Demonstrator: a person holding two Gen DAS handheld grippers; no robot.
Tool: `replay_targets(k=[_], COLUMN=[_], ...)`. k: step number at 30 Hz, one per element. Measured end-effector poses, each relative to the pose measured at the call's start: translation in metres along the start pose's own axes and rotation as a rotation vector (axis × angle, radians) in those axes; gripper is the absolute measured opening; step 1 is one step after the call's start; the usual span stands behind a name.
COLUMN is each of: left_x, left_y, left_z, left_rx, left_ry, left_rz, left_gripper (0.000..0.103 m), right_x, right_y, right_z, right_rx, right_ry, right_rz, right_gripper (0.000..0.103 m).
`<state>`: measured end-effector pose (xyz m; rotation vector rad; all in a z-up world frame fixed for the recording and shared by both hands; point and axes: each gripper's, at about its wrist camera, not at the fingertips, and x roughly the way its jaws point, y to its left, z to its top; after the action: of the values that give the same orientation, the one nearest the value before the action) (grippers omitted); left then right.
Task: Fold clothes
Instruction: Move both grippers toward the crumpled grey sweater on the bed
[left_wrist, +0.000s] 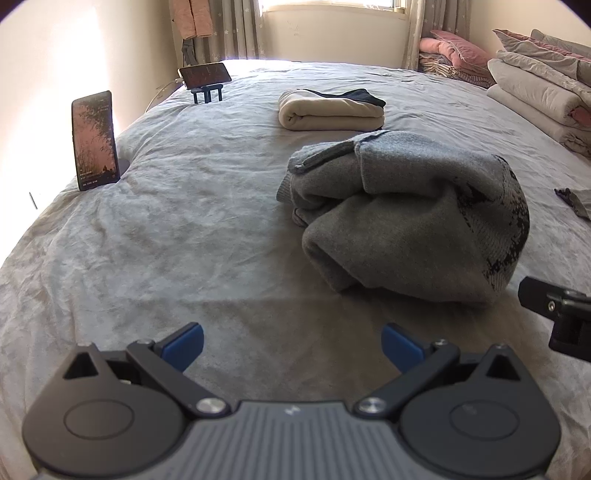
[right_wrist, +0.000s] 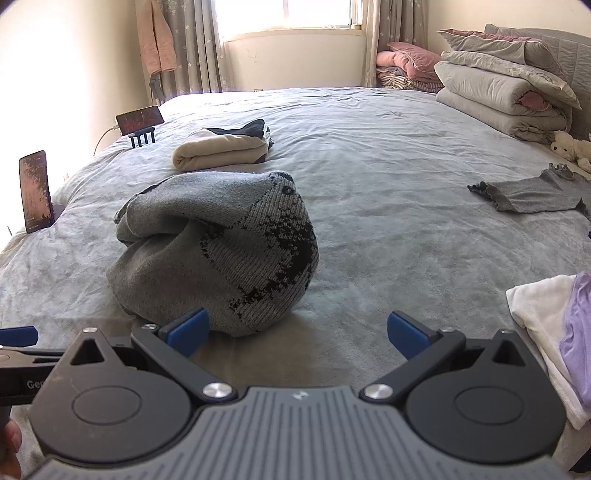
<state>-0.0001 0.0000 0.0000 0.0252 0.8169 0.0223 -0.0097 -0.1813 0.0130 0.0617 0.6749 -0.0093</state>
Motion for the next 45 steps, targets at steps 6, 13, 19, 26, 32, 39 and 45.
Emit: replay_targets(k=[6, 13, 19, 26, 32, 39, 45], left_x=[0.0, -0.001, -0.003, 0.0, 0.0, -0.001, -0.001], left_y=[0.0, 0.0, 0.003, 0.004, 0.004, 0.004, 0.005], left_z=[0.0, -0.001, 0.0, 0.001, 0.0, 0.0, 0.0], left_rx=[0.008, 0.017, 0.006, 0.003, 0.001, 0.0, -0.002], left_ry=[-0.007, -0.015, -0.018, -0.011, -0.013, -0.015, -0.013], left_rz=[0.015, 0.032, 0.037, 0.039, 0.041, 0.047, 0.05], left_gripper=[0.103, 0.103, 0.103, 0.103, 0.103, 0.103, 0.103], right_x=[0.002, 0.005, 0.004, 0.004, 0.005, 0.006, 0.007], right_y=[0.004, 0.009, 0.013, 0.015, 0.016, 0.018, 0.019], right_z=[0.0, -0.001, 0.0, 0.0, 0.0, -0.001, -0.001], right_rx=[-0.007, -0.031, -0.044, -0.045, -0.046, -0.051, -0.054], right_ry=[0.034, 0.032, 0.026, 0.028, 0.032, 0.036, 0.039], right_rz=[-0.007, -0.001, 0.001, 0.0, 0.001, 0.001, 0.001], right_gripper=[0.103, 0.103, 0.103, 0.103, 0.103, 0.103, 0.103])
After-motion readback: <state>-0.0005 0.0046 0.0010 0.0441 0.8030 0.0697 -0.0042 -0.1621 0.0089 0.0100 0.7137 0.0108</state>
